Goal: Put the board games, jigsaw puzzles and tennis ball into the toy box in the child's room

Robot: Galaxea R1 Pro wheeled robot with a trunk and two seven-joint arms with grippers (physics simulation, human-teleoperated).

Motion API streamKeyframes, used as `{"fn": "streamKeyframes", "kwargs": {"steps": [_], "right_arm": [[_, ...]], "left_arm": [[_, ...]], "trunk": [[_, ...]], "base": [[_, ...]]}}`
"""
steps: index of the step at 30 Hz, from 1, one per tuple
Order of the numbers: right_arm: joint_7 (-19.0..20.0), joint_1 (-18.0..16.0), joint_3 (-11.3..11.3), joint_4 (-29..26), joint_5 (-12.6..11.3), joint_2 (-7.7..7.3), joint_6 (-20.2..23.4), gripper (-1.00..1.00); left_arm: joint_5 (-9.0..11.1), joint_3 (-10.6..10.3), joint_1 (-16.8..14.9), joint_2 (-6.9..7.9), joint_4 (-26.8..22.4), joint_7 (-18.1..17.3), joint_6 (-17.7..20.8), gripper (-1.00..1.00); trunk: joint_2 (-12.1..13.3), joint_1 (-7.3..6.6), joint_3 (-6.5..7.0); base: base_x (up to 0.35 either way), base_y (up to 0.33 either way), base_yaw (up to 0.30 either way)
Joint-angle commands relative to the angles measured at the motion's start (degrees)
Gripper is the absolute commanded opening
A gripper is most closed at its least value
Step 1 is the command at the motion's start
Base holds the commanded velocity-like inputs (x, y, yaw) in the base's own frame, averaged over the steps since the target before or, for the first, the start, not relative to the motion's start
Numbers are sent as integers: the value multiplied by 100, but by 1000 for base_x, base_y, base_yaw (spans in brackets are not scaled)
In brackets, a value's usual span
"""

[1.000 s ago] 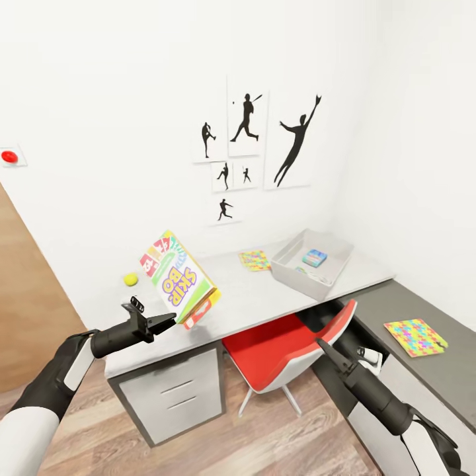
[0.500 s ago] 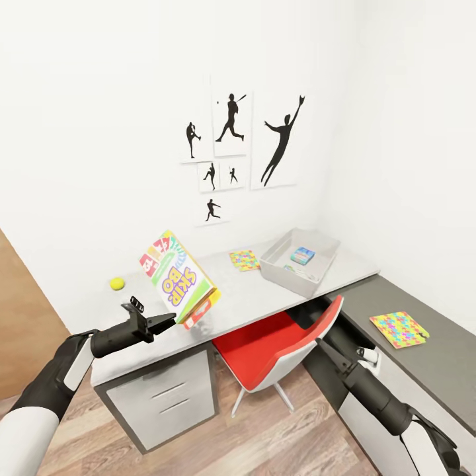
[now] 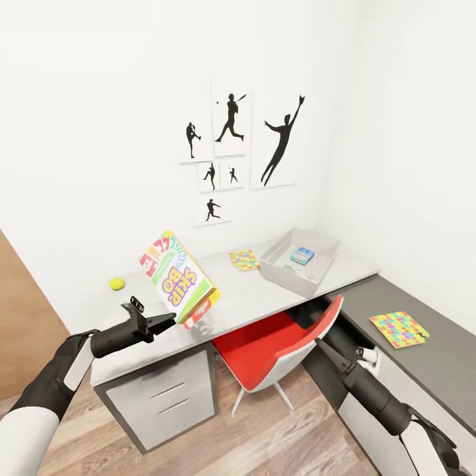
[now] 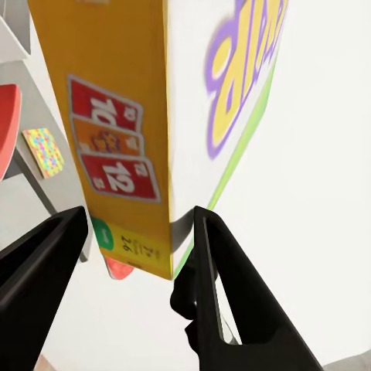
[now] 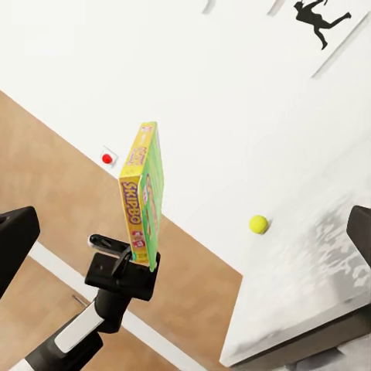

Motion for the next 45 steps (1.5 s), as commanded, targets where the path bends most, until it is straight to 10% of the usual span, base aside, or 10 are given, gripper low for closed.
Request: {"fn": "streamKeyframes", "kwargs": {"steps": [1, 45], "right_arm": [[2, -5, 1, 2, -42, -1, 49, 100], [-339, -5, -4, 10, -53, 43, 47, 100]], "left_arm": [[18, -2, -4, 1, -1, -4, 51, -100], [20, 100, -4, 0, -1, -14, 56, -100]], "trunk": [[-12, 3, -12], [-12, 3, 129]], "base": [[0, 0, -74], [21, 2, -166]]}}
